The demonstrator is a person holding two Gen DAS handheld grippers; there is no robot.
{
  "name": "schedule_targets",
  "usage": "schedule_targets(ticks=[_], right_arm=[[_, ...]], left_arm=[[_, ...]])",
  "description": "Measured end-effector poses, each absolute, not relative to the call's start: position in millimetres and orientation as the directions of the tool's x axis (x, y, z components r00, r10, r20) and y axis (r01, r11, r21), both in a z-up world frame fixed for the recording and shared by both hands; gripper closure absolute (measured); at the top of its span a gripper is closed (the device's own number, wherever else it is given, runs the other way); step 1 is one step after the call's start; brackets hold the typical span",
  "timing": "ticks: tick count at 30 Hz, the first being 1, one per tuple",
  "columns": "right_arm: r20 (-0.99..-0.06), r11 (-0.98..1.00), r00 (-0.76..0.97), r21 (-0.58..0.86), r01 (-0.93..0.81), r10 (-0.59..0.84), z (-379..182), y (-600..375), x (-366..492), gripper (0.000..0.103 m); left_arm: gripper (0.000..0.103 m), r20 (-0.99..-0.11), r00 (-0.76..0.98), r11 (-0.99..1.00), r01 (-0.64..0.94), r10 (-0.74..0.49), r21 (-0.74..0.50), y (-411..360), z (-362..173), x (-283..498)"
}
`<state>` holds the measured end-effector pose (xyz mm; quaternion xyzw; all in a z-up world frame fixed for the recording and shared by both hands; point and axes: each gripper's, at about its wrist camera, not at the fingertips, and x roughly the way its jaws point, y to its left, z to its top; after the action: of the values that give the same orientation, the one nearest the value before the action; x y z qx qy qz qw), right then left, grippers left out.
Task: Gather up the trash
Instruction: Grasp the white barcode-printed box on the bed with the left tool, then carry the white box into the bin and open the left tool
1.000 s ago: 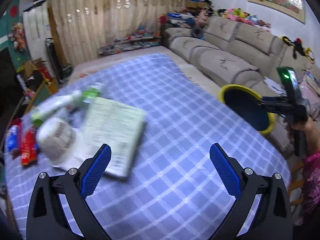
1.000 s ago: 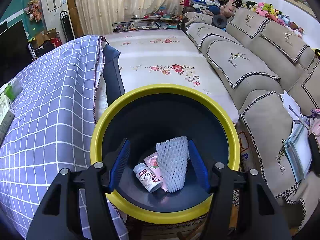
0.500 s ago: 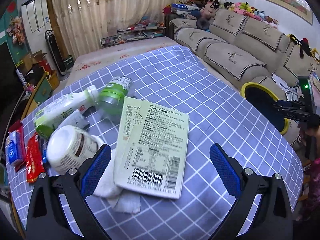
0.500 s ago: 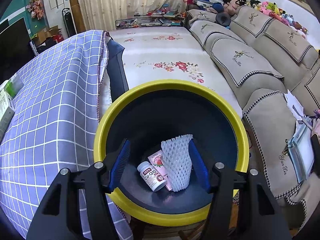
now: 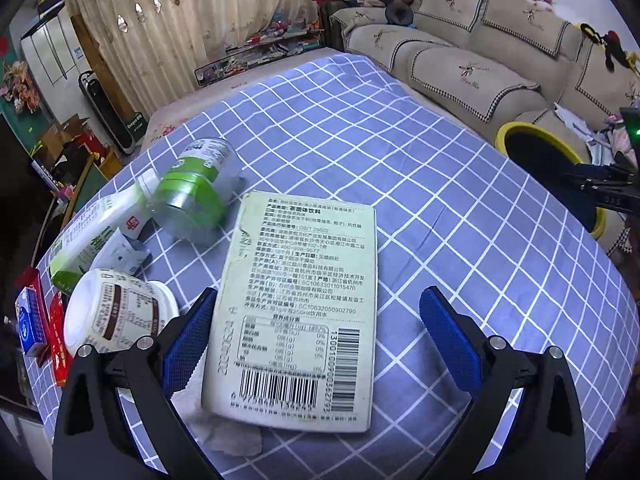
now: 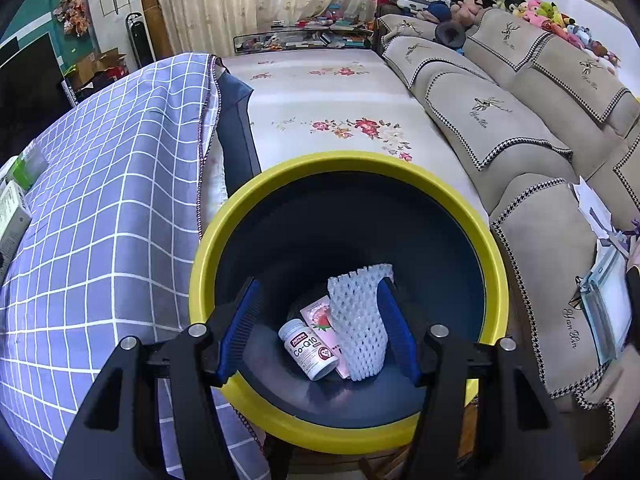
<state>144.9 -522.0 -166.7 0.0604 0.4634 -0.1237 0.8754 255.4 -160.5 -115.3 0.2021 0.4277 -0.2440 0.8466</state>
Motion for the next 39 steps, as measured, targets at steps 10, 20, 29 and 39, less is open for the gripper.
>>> schedule_targets(ticks=[10,20,29,39], right_arm=[[-0.827,0.960,0.539,-0.001,0.280,-0.158,-167.6,-524.0,141.6,0.045],[-0.823,0.958,0.548,0.019,0.286,-0.147,-168.5,-530.7,133.4,0.045],[-0.790,0.947,0.588,0.028,0.319,-0.174,-150.3,-553.4,103.2,0.045],[-0.755,0.916,0.617,0.056,0.398,-0.222,-128.8,-601.0,53.8,0.045]], left_arm=[[0.029,-0.841,0.511,0.830,0.537,-0.178,0.151,-169.8,-127.8,260.3],[0.029,-0.811,0.540,0.826,0.547,-0.224,0.136,-181.2,-97.2,226.7],[0.029,-0.797,0.510,0.755,0.647,-0.322,0.109,-251.1,-72.1,200.8],[0.029,-0.844,0.310,0.596,0.803,-0.438,-0.015,-410.2,-89.5,194.4]])
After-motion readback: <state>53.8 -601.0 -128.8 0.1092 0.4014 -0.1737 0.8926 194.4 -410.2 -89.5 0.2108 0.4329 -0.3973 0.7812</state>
